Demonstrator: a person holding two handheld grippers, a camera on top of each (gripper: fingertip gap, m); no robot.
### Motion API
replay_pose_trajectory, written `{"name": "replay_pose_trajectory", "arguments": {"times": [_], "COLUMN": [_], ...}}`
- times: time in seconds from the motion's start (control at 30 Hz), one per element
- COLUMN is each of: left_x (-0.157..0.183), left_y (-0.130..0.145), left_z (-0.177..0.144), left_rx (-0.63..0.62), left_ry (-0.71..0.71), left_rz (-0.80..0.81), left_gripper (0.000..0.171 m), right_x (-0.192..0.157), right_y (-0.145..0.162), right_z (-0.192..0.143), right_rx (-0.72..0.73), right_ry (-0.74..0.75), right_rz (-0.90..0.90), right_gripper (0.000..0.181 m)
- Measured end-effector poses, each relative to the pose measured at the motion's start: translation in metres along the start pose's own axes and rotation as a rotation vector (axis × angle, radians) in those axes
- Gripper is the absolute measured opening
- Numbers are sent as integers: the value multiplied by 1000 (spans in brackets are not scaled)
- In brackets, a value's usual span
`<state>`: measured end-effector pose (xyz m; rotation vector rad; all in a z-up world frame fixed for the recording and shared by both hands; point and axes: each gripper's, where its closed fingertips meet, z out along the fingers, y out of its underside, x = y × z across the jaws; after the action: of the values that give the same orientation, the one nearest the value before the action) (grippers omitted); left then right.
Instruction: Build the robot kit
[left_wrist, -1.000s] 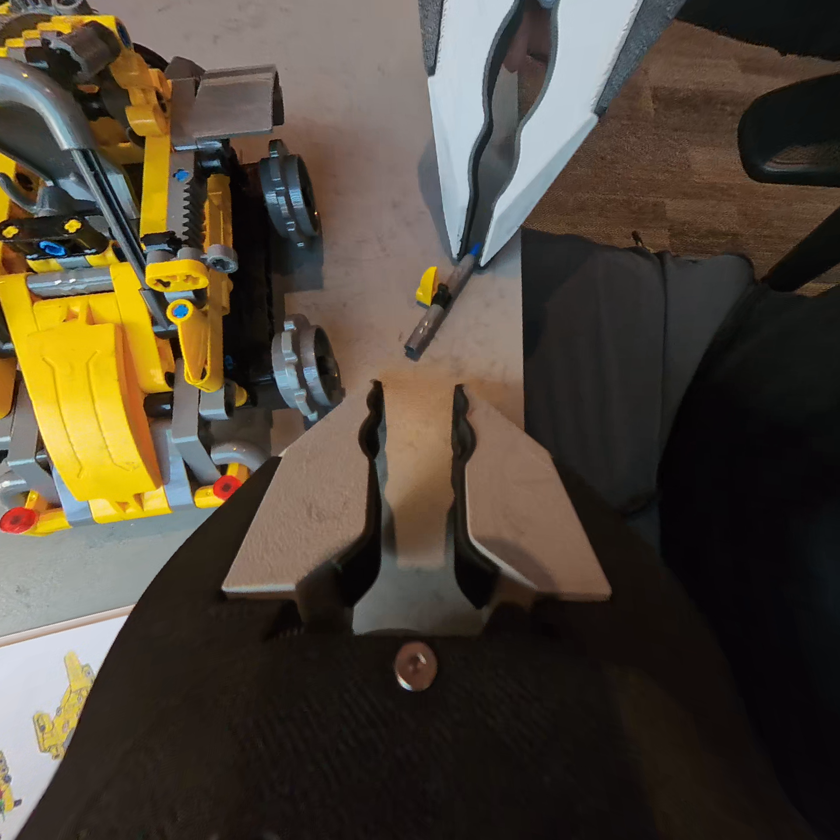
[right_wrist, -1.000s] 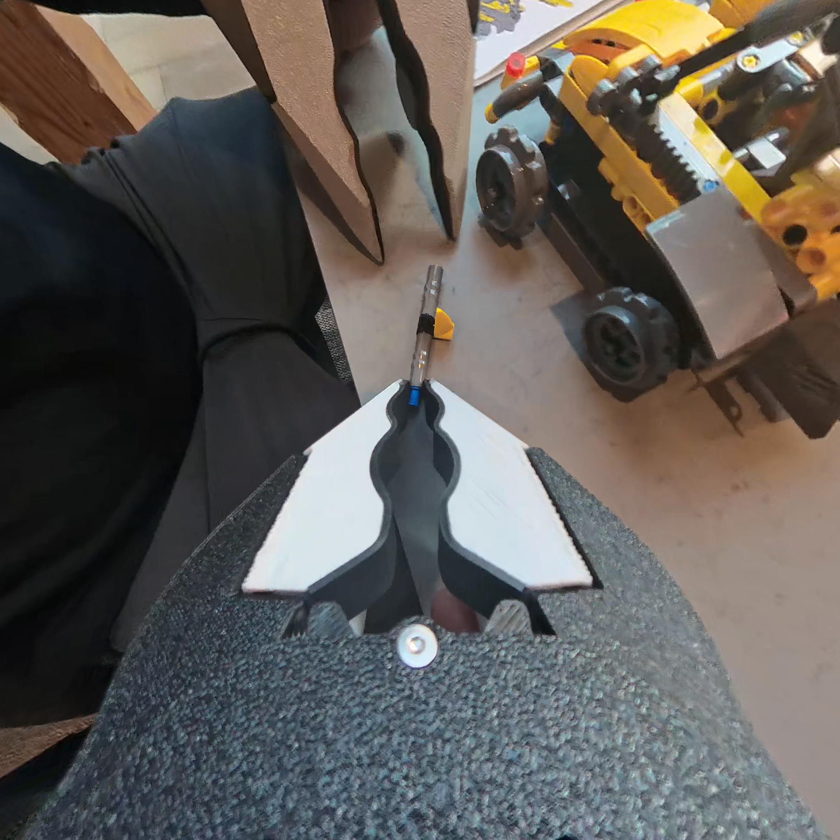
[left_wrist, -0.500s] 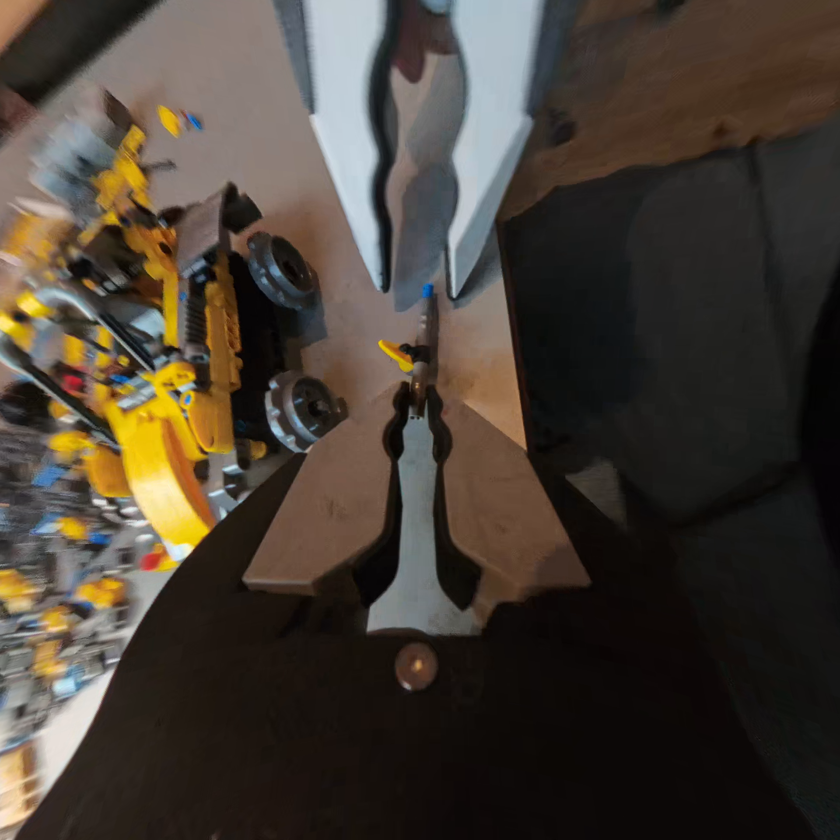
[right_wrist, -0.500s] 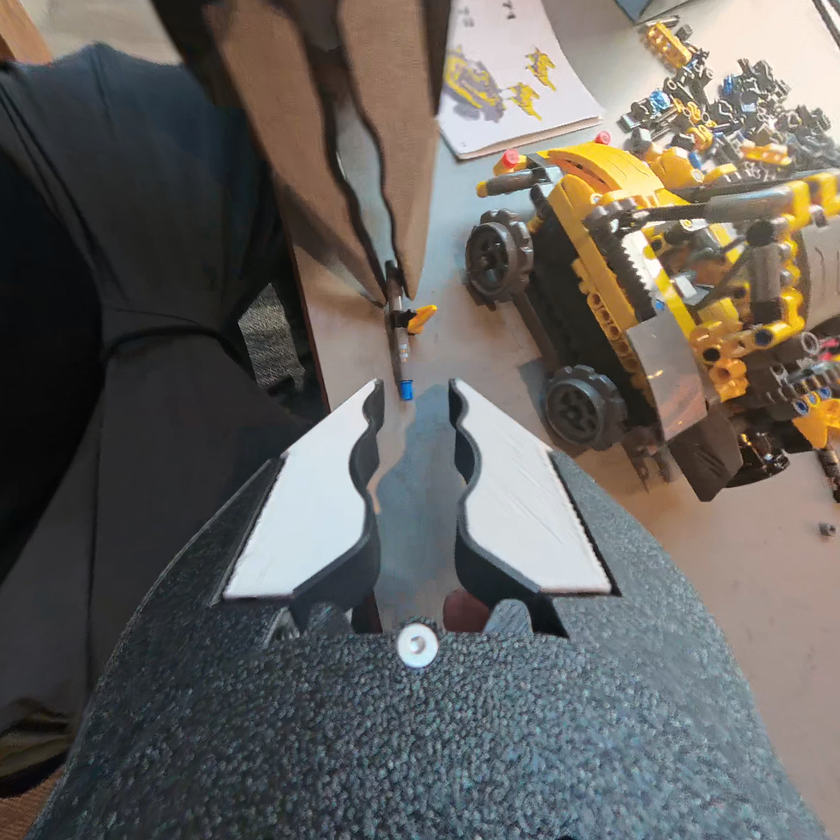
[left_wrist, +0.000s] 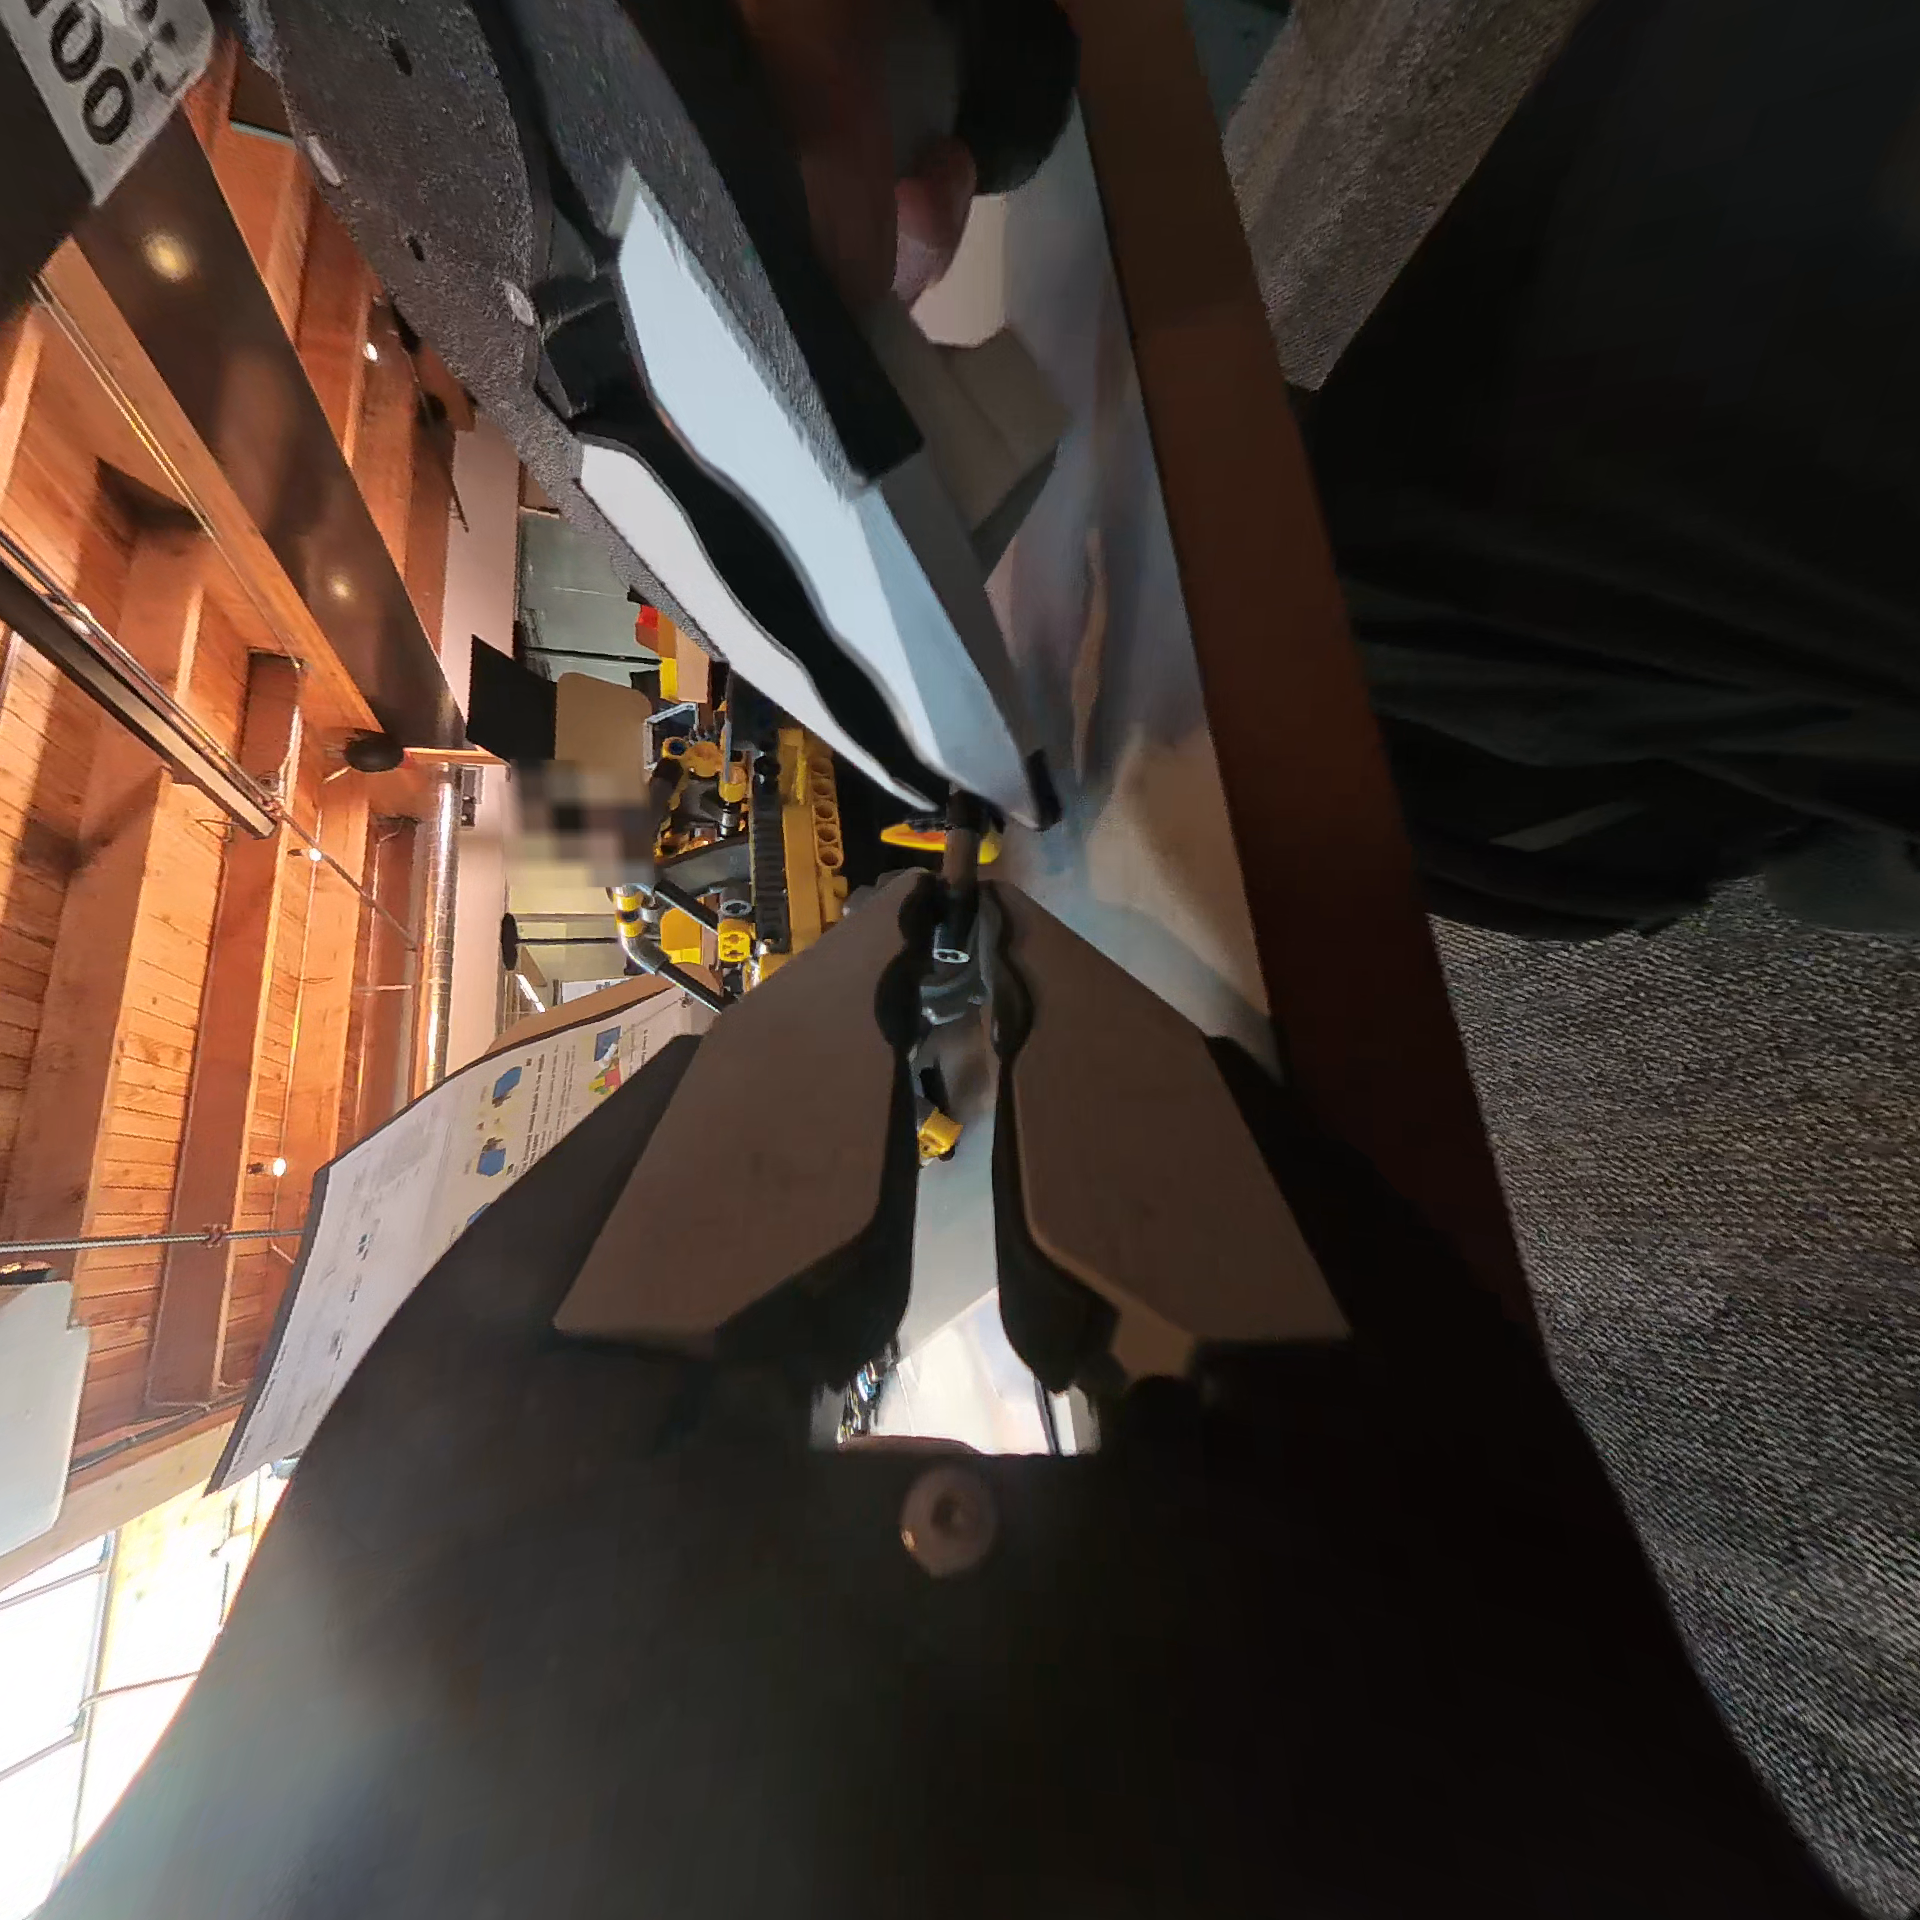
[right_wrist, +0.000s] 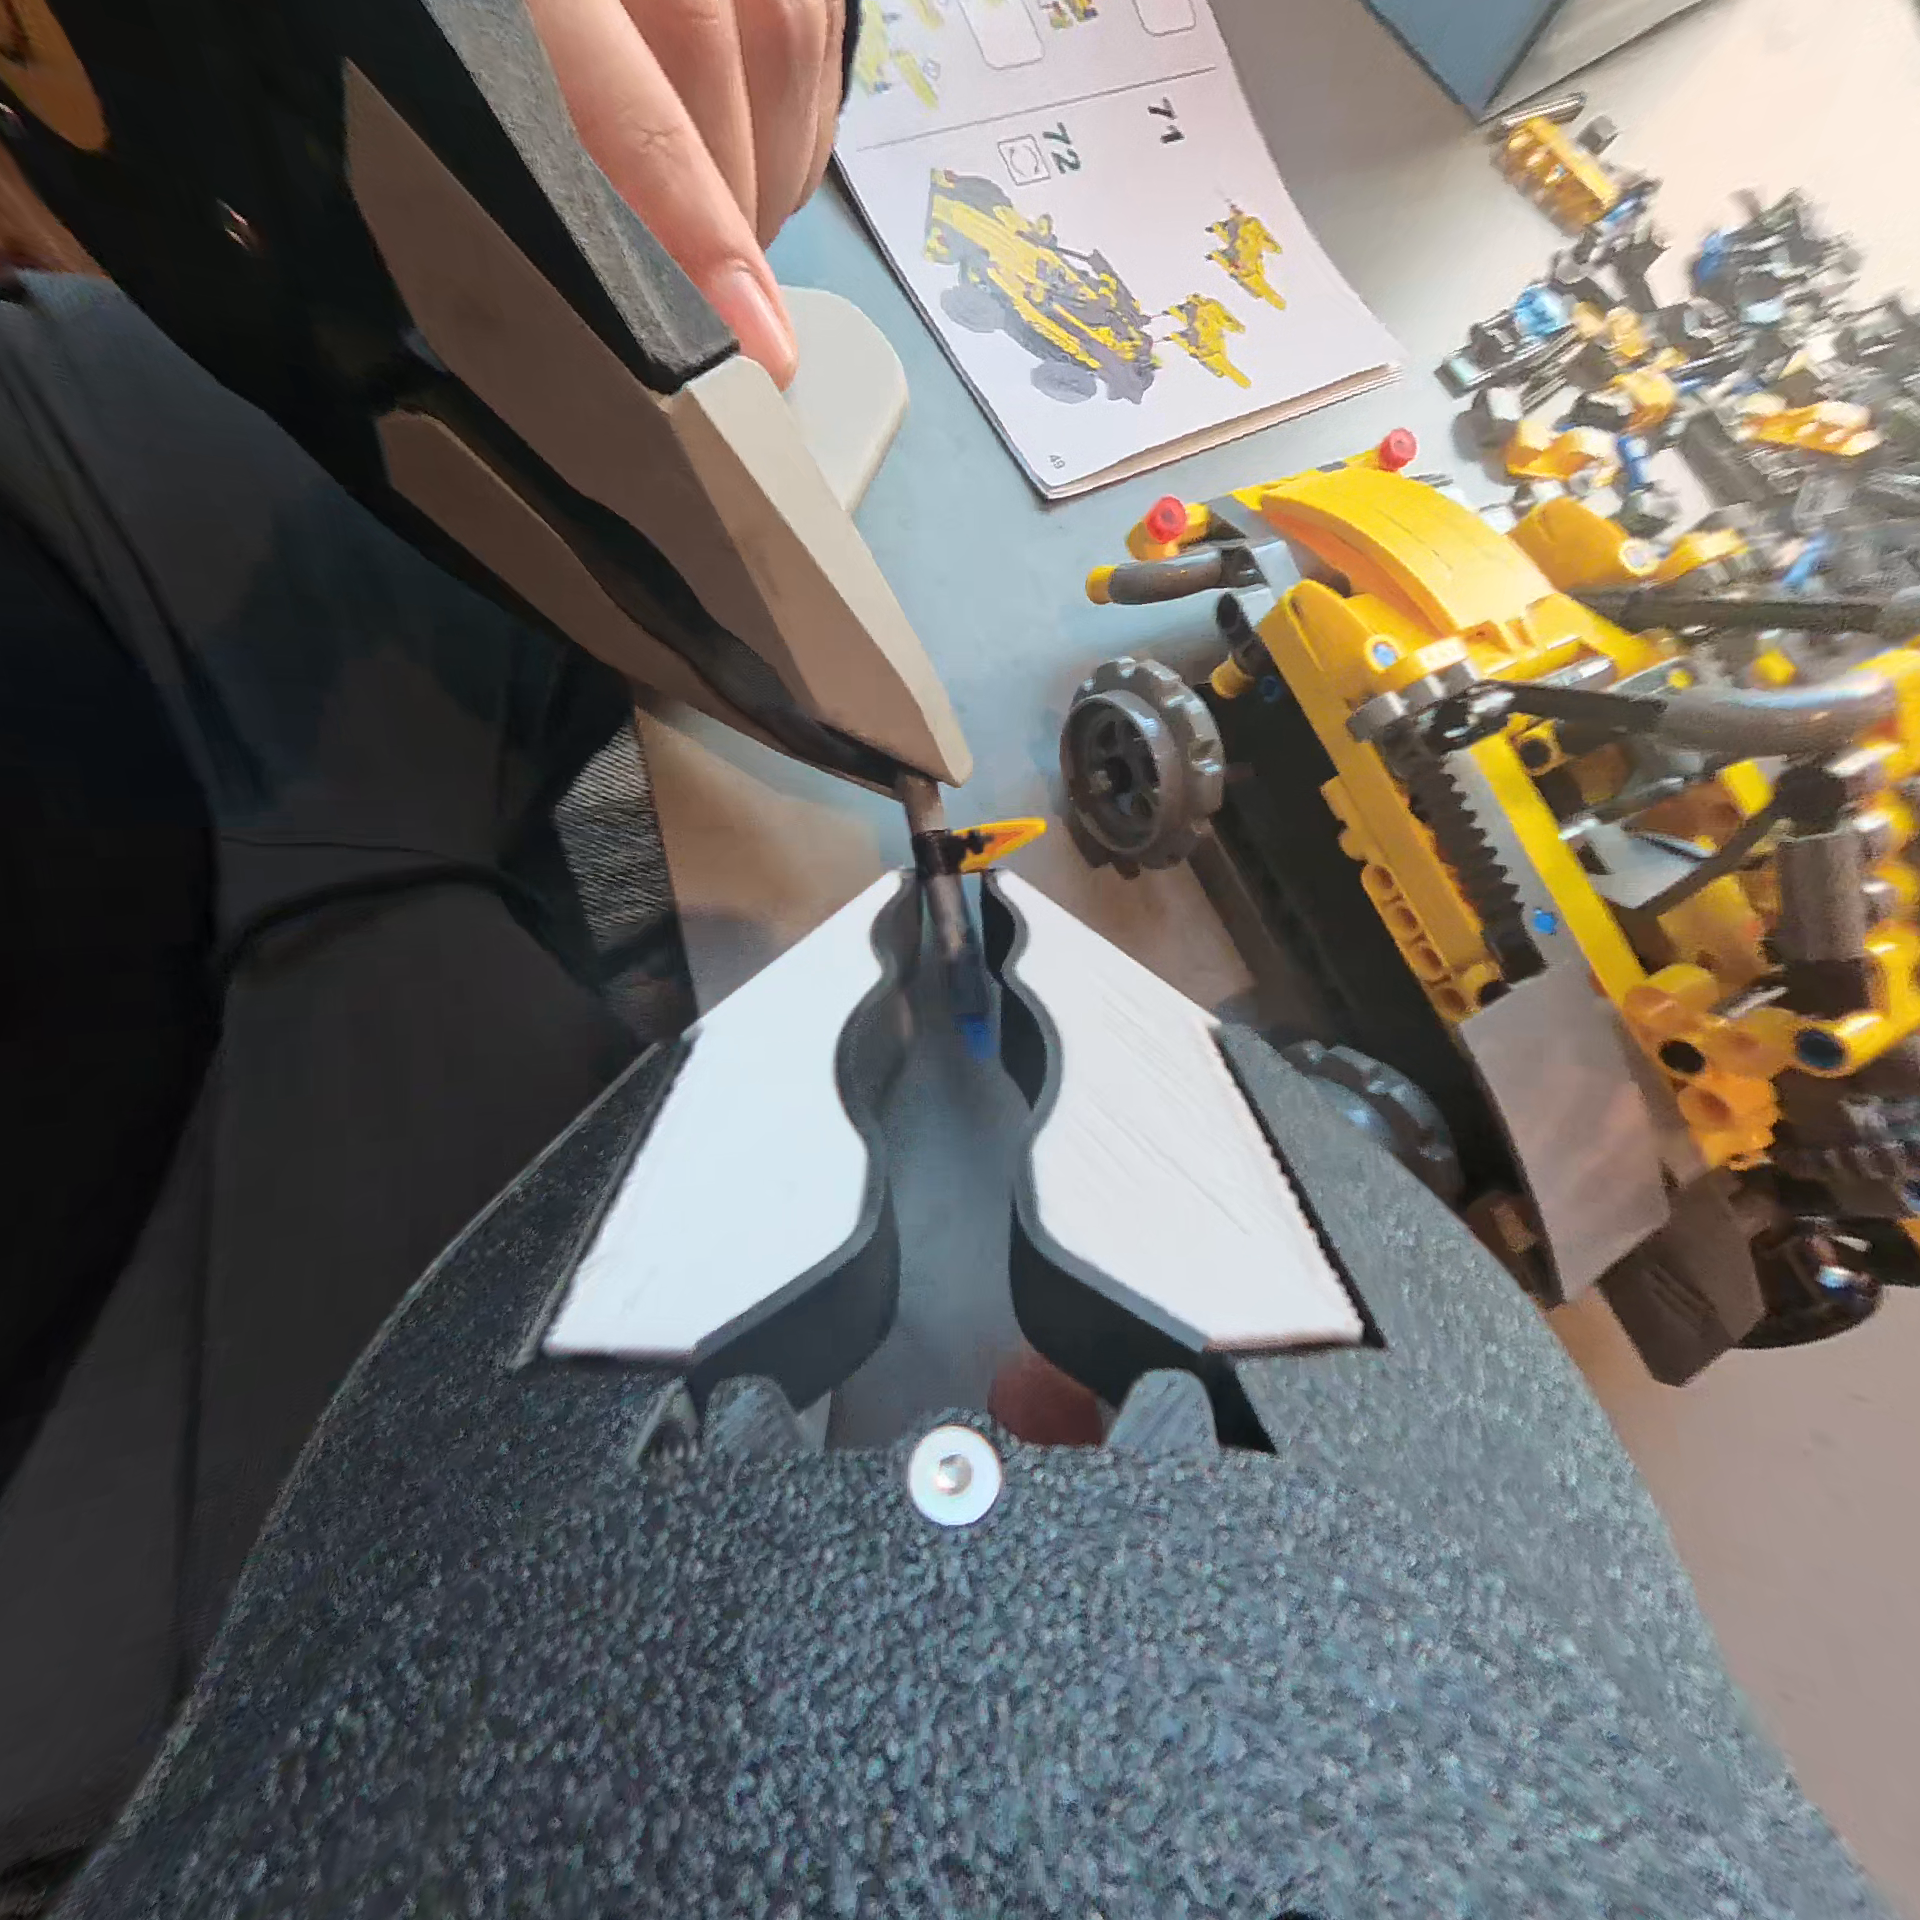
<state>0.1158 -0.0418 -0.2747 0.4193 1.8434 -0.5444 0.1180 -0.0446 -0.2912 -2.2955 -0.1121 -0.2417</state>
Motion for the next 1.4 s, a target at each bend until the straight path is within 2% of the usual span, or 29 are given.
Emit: {"name": "replay_pose_trajectory", "arguments": {"times": [0.1,0.2,0.27,0.33,0.47,0.53,0.63,0.73,0.8,0.93,1.03,1.2,1.3,1.4], "left_x": [-1,3,8,12,11,4,2,6,15,9,-4,-2,2,2], "left_y": [5,13,17,18,8,9,16,27,39,56,64,72,67,50], "left_z": [0,0,0,-2,-7,-8,-9,-10,-11,-16,-24,-33,-36,-36], "left_rx": [-19,-33,-46,-44,-12,-7,-42,-127,-220,-327,-391,-454,-449,-418], "left_ry": [-14,47,101,163,251,216,172,118,145,88,-17,-75,-69,-66], "left_rz": [-29,-157,-230,-318,-458,-469,-468,-381,-352,-304,-183,-116,-108,-88], "left_gripper": [6,5,14,7,13,3,3,3,2,3,2,2,2,2], "right_x": [8,4,5,3,1,1,5,6,5,1,-3,-15,-15,-17], "right_y": [-6,-12,-14,-13,-20,-22,-26,-26,-25,-35,-32,-58,-58,-58], "right_z": [-1,0,-1,-2,-3,-2,-2,0,2,-2,3,2,10,19], "right_rx": [16,25,15,1,14,11,12,11,23,132,121,279,275,268], "right_ry": [121,205,259,274,320,330,356,353,315,230,101,-211,-261,-295], "right_rz": [-118,-262,-316,-351,-417,-432,-436,-402,-323,-98,173,623,721,768], "right_gripper": [8,8,7,8,7,7,7,11,18,18,16,20,19,20]}}
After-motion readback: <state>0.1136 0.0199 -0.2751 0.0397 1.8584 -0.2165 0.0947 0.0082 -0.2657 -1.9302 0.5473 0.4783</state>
